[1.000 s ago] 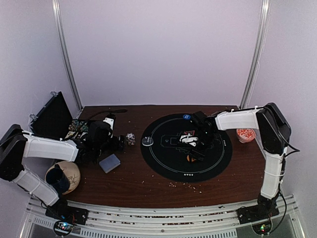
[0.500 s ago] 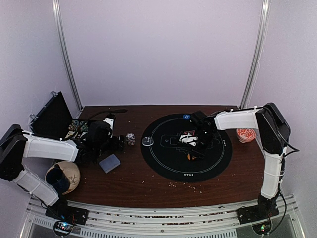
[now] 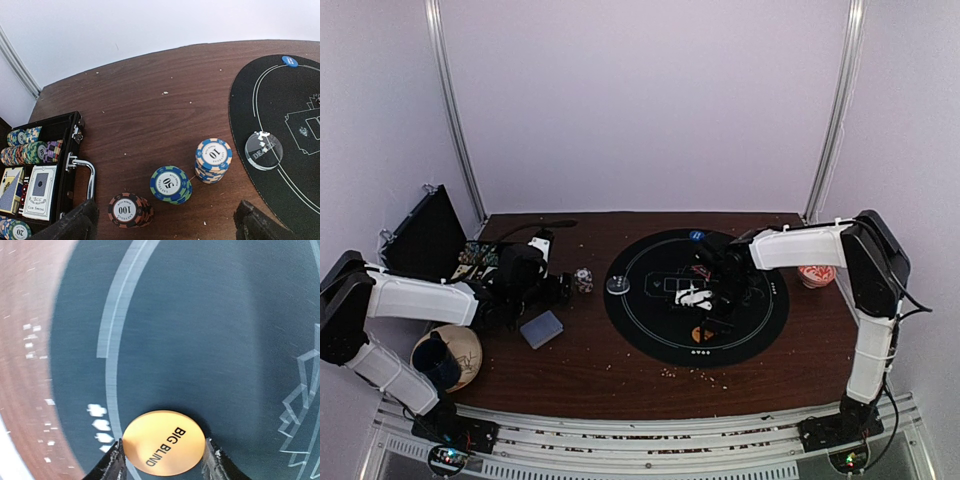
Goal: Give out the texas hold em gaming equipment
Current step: Move the big blind button to the big blind area.
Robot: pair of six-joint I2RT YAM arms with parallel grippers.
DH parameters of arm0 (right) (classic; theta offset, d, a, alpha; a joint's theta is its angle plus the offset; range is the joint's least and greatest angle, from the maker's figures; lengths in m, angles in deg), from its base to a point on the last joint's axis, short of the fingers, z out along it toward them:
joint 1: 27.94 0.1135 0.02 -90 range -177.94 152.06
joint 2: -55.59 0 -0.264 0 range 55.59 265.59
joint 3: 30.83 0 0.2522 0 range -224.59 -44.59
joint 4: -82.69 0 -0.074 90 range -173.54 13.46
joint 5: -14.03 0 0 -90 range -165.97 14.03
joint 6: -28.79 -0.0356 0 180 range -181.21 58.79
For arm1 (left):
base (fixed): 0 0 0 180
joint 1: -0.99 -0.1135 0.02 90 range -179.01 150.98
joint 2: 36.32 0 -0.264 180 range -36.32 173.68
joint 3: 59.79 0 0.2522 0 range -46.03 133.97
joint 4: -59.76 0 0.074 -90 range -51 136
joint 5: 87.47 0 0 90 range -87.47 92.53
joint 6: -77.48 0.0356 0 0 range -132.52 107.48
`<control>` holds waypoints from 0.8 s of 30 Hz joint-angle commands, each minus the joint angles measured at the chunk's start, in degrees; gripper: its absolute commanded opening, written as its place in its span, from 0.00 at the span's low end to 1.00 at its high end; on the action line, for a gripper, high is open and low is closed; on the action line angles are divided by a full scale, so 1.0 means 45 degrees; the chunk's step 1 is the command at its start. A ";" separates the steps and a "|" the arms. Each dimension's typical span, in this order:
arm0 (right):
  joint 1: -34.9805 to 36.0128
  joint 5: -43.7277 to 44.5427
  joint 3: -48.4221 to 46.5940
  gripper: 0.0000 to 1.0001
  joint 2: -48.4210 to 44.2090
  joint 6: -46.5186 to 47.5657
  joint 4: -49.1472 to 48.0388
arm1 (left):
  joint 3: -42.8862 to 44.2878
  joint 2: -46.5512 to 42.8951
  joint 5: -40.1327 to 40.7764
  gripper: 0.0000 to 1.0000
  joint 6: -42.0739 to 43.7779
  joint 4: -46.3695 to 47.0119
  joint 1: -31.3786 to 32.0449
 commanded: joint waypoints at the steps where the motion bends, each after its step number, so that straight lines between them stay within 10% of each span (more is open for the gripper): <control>1: 0.0474 -0.0491 0.0140 0.43 -0.0418 0.0790 0.0974 | 0.0306 -0.0034 0.0158 0.98 0.0147 0.0250 0.0065; 24: 0.1243 -0.0135 0.0388 0.44 -0.0028 0.1401 0.1734 | 0.0294 -0.0086 0.0091 0.98 0.0121 0.0240 0.0050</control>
